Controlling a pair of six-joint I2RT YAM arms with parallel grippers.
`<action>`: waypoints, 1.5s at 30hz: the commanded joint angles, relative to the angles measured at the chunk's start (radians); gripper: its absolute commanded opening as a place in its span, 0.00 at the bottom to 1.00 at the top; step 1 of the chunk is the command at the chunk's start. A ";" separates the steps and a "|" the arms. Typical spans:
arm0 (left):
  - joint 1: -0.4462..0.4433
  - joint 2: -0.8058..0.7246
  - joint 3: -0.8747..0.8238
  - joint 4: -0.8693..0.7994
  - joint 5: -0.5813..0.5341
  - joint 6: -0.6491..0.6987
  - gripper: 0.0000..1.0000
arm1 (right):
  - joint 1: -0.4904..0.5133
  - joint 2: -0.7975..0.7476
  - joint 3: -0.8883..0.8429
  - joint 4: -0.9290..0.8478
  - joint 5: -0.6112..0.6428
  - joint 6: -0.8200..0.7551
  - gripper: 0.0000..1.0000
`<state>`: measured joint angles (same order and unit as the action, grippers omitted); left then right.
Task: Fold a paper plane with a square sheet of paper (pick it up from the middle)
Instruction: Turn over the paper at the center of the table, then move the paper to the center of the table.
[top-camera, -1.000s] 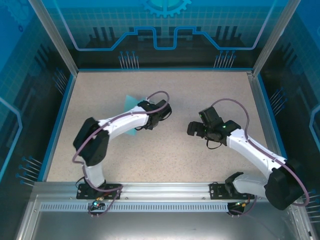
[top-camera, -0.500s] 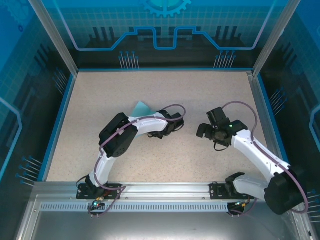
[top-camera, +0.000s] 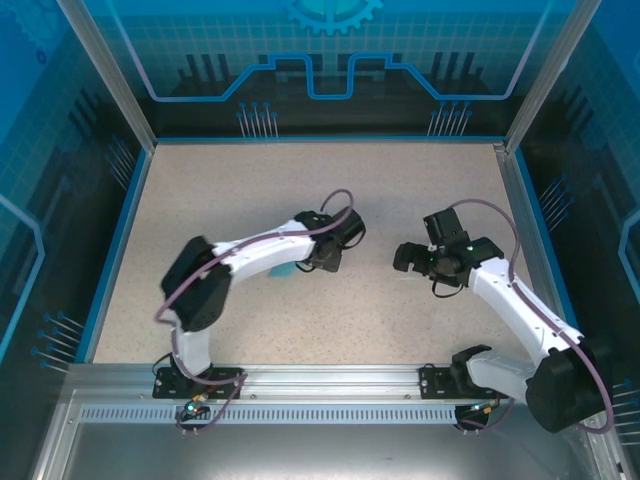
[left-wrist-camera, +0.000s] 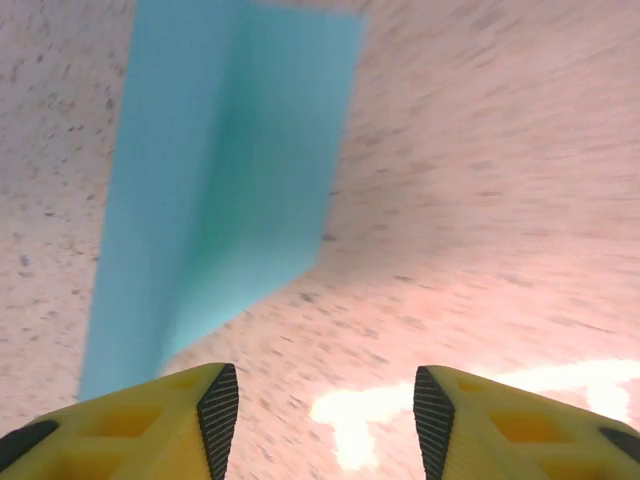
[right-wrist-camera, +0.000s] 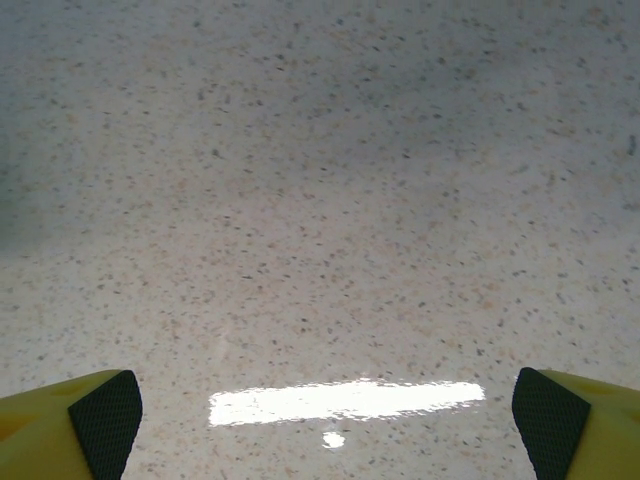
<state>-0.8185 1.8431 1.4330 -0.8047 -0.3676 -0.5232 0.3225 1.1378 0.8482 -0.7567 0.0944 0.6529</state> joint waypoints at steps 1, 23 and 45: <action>0.025 -0.156 -0.080 0.134 0.204 -0.018 0.60 | 0.030 0.029 0.068 0.043 -0.054 -0.042 0.99; 0.650 -0.653 -0.699 0.273 0.389 -0.219 0.99 | 0.556 0.949 0.776 0.292 -0.130 0.102 0.40; 0.679 -0.644 -0.717 0.334 0.549 -0.080 0.98 | 0.536 1.007 0.652 0.079 -0.131 -0.241 0.41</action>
<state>-0.1417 1.1919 0.7227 -0.4988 0.1074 -0.6468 0.8749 2.1883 1.6108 -0.5343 -0.0349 0.5533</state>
